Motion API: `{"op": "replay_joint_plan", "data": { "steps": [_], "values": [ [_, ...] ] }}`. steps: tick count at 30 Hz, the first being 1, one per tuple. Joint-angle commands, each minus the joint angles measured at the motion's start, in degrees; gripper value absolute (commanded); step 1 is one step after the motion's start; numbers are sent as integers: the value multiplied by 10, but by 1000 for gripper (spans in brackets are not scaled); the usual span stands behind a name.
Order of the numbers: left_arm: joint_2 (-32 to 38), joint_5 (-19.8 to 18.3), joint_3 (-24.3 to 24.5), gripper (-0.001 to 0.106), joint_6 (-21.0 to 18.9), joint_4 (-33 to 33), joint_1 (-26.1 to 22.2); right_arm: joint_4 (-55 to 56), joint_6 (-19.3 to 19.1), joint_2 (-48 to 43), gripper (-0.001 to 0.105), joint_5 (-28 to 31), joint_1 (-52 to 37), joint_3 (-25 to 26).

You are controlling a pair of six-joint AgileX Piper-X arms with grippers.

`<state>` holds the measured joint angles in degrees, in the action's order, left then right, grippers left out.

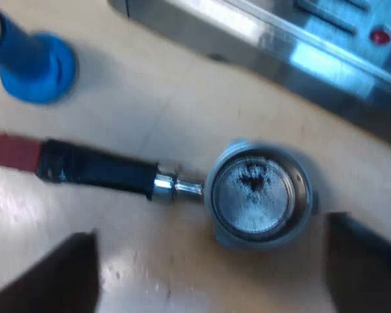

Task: Put the handle in the coffee machine

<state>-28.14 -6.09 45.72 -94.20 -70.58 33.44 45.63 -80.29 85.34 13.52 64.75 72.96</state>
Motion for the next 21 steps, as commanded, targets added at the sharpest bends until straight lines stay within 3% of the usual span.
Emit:
{"op": "replay_joint_plan", "data": {
  "steps": [1, 5, 10, 21],
  "values": [
    [3, -17, 6, 93, 2, 17, 4, 16, 6, -3, 80, -13, -12, 2],
    [3, -28, 6, 93, 15, 20, 4, 23, 46, -1, 79, -34, -47, 2],
    [3, -44, 6, 93, 40, 26, 4, 28, 47, 21, 79, -55, -82, 2],
    [3, -67, 6, 93, 42, 69, 4, -1, 42, 98, 79, -124, -105, 2]
  ]
}}
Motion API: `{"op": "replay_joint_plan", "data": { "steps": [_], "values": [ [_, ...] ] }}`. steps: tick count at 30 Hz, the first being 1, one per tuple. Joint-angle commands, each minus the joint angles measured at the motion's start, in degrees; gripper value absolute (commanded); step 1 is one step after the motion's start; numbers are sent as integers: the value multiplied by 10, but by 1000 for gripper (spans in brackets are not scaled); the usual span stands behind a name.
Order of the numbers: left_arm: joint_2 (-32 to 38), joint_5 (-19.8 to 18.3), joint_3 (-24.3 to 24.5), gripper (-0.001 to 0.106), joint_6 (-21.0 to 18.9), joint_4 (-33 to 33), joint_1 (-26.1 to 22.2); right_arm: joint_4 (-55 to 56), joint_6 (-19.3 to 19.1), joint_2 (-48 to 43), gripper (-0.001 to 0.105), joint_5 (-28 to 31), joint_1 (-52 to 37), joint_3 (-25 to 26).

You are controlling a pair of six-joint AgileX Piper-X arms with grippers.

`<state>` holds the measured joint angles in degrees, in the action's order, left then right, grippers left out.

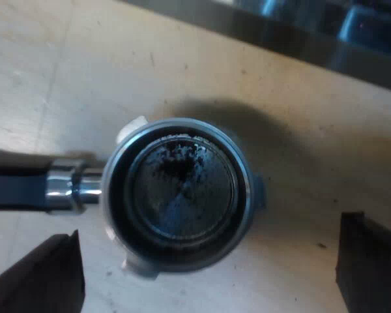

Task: Put the handle in the coffee machine

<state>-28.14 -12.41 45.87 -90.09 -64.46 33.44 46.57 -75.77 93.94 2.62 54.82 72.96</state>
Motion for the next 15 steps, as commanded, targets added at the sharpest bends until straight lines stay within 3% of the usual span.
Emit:
{"op": "replay_joint_plan", "data": {
  "steps": [1, 15],
  "values": [
    [3, -4, 4, 93, 1, 8, 4, -17, -3, 16, 79, -17, -7, 2],
    [3, -7, 4, 93, 1, 5, 4, -57, -3, 68, 79, -26, -13, 2]
  ]
}}
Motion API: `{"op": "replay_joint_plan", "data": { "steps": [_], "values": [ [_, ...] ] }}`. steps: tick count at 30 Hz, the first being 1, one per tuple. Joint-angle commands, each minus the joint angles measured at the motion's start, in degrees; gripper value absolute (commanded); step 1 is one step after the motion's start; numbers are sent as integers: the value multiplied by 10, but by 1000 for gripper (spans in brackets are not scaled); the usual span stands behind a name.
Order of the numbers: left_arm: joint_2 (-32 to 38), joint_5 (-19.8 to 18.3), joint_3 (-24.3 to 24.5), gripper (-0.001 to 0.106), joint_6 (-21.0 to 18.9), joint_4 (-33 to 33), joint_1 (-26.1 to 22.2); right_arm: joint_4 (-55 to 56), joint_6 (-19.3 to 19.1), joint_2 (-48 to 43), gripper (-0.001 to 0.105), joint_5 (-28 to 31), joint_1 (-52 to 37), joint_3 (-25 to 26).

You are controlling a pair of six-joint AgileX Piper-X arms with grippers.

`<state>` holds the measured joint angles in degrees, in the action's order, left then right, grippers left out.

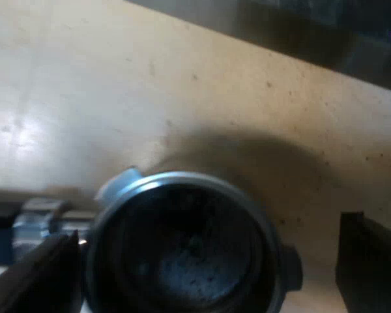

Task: Put the handle in the coffee machine

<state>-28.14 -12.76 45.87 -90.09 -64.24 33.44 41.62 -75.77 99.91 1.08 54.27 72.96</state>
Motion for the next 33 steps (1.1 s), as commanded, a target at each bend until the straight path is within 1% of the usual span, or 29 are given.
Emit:
{"op": "replay_joint_plan", "data": {
  "steps": [1, 8, 13, 15, 16, 17, 19, 20, 22, 23, 29, 33],
  "values": [
    [3, -4, 4, 93, 1, 3, 4, -23, -3, 17, 79, -36, -11, 2],
    [3, -4, 4, 93, 1, 3, 4, -23, -3, 36, 79, -58, -14, 2],
    [3, -9, 4, 93, 1, 3, 4, -23, -5, 38, 79, -62, -14, 2],
    [3, -9, 4, 93, 1, 3, 4, -23, -11, 38, 76, -64, -14, 2],
    [3, -9, 4, 93, 1, 3, 4, -23, -12, 38, 73, -66, -14, 2],
    [3, -9, 4, 93, 2, 3, 4, -19, -12, 38, 61, -78, -14, 2],
    [3, -9, 4, 93, 8, 3, 4, -6, -12, 38, 41, -79, -14, 2],
    [3, -9, 4, 93, 8, 3, 4, 0, -12, 38, 35, -79, -14, 2],
    [3, -9, 4, 93, 8, 3, 4, 20, -12, 37, 11, -84, -14, 2],
    [3, -9, 4, 93, 8, 3, 4, 24, -12, 36, 1, -87, -14, 2],
    [-5, -13, 4, 93, 8, 3, 4, 58, -16, 17, 0, -90, -14, 2],
    [-10, -27, 4, 93, 23, 3, 4, 96, -16, -26, 0, -89, -14, 2]
  ]
}}
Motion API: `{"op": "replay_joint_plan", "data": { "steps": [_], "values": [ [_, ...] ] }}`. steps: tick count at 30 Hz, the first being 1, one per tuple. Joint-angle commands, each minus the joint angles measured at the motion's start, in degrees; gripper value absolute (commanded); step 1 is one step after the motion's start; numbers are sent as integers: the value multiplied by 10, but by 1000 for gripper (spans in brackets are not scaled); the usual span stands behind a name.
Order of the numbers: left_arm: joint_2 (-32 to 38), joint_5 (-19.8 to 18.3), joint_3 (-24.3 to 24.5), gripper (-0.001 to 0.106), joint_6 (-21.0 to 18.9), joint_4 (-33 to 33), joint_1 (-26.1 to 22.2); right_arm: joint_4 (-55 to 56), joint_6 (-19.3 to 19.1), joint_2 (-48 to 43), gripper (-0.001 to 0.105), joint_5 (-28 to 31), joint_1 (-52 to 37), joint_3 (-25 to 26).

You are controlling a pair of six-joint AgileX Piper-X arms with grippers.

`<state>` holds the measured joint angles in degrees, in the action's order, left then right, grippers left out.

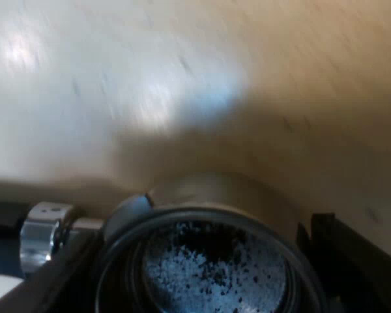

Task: Put the handle in the coffee machine

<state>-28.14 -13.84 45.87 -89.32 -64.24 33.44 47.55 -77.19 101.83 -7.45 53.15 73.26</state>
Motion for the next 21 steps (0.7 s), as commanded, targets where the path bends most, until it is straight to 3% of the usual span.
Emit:
{"op": "replay_joint_plan", "data": {
  "steps": [1, 9, 21],
  "values": [
    [-23, -33, 4, 93, 31, 3, 4, 47, -2, -60, 0, -4, -3, -1],
    [-50, -51, 2, 93, 88, 3, 4, 102, -2, -129, 0, -5, -3, -1],
    [-55, -60, -88, 93, 86, 36, 4, 155, -4, -191, 0, -5, -3, -1]
  ]
}}
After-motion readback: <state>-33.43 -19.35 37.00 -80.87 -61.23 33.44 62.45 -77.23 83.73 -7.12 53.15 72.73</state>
